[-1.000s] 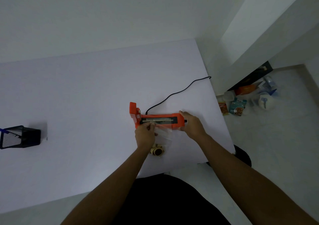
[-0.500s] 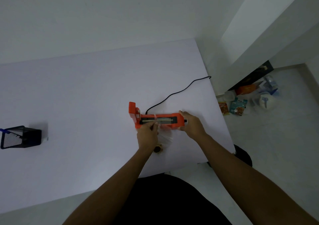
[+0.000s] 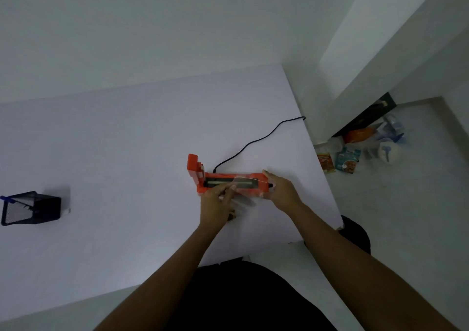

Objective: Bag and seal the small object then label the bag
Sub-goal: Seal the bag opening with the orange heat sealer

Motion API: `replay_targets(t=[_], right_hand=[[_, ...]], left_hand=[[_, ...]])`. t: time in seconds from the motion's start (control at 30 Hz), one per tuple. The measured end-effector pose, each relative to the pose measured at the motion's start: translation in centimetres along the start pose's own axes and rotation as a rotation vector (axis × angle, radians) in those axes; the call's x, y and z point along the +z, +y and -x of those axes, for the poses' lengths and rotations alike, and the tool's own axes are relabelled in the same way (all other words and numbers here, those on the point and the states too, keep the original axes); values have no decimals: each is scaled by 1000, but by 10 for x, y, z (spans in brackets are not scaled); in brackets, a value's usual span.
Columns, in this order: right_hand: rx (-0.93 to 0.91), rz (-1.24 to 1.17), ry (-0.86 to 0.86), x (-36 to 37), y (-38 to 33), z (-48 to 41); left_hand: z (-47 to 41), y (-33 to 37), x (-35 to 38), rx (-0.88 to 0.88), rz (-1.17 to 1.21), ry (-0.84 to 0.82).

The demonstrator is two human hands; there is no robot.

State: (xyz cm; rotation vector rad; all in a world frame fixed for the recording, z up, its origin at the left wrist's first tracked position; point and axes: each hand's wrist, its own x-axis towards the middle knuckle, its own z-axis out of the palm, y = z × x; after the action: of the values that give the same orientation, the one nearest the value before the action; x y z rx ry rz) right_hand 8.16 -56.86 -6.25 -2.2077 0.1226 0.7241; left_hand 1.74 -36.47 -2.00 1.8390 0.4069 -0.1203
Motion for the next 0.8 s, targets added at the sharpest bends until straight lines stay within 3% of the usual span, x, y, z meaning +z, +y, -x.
replay_targets(t=[0.1,0.2,0.27,0.33,0.47,0.57,0.8], right_hand=[[-16,-32,111,1,-3,12],[-47,-288,263,1,-13,28],[14,-590,194,1,-29,40],[17,-712,74,4,-43,51],[-118,-537,22,28,-67,65],[-114,-525,45,50,-84,70],[-194,-444,-90,110,-140,79]], left_hand=[[4,3,-6,14,45,-29],[8,-3,-18,-6,56,-18],[9,-9,-28,-39,63,-12],[12,-12,-37,-74,91,-20],[23,-17,-59,-113,126,-18],[33,-21,-83,-118,133,-16],[50,-32,-175,-92,206,36]])
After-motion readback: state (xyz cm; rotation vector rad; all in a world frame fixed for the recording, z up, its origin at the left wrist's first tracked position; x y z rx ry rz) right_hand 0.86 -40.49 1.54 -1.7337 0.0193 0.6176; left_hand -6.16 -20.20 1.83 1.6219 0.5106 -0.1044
